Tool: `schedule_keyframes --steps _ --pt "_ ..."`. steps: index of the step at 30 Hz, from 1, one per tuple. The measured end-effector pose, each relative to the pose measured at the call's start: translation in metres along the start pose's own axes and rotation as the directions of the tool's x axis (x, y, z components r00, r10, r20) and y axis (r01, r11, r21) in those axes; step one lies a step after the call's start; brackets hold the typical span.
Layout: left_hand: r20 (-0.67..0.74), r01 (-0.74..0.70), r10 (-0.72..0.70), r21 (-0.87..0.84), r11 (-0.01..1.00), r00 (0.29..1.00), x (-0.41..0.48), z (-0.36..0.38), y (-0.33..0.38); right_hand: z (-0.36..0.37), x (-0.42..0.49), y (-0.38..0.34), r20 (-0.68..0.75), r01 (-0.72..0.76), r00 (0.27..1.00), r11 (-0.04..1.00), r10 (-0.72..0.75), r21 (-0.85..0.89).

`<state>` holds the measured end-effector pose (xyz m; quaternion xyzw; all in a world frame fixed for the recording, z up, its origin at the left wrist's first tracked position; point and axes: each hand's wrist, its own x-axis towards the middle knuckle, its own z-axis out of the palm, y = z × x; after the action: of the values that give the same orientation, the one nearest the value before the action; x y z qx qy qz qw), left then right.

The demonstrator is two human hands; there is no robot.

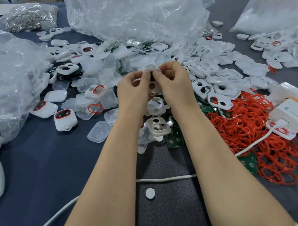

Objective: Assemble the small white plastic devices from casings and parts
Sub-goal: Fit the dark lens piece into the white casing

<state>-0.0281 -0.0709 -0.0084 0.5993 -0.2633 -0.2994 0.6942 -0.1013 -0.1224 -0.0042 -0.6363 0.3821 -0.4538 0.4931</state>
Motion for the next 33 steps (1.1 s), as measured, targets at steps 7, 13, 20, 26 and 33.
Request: schedule_keyframes --steps 7,13,20,26,33 --pt "-0.046 -0.096 0.107 0.197 0.976 0.993 0.004 -0.001 -0.005 0.004 -0.002 0.003 -0.010 0.046 0.999 0.980 -0.049 -0.195" --pt "-0.013 0.011 -0.013 -0.097 0.995 1.000 0.001 -0.002 -0.001 -0.002 0.000 0.001 0.063 -0.049 0.997 0.999 0.049 0.011" --pt "0.264 0.231 -0.124 -0.425 0.875 0.956 0.001 -0.008 0.005 -0.010 0.004 -0.003 0.260 -0.214 0.958 0.904 0.120 0.370" --pt "0.198 0.263 -0.196 -0.411 0.873 0.960 0.005 -0.005 0.004 -0.007 -0.002 -0.004 0.165 -0.061 0.985 0.994 0.046 0.086" --pt "0.180 0.305 -0.248 -0.491 0.816 0.952 0.008 -0.008 0.001 -0.005 -0.007 -0.007 0.169 0.360 0.932 0.868 -0.320 -0.343"
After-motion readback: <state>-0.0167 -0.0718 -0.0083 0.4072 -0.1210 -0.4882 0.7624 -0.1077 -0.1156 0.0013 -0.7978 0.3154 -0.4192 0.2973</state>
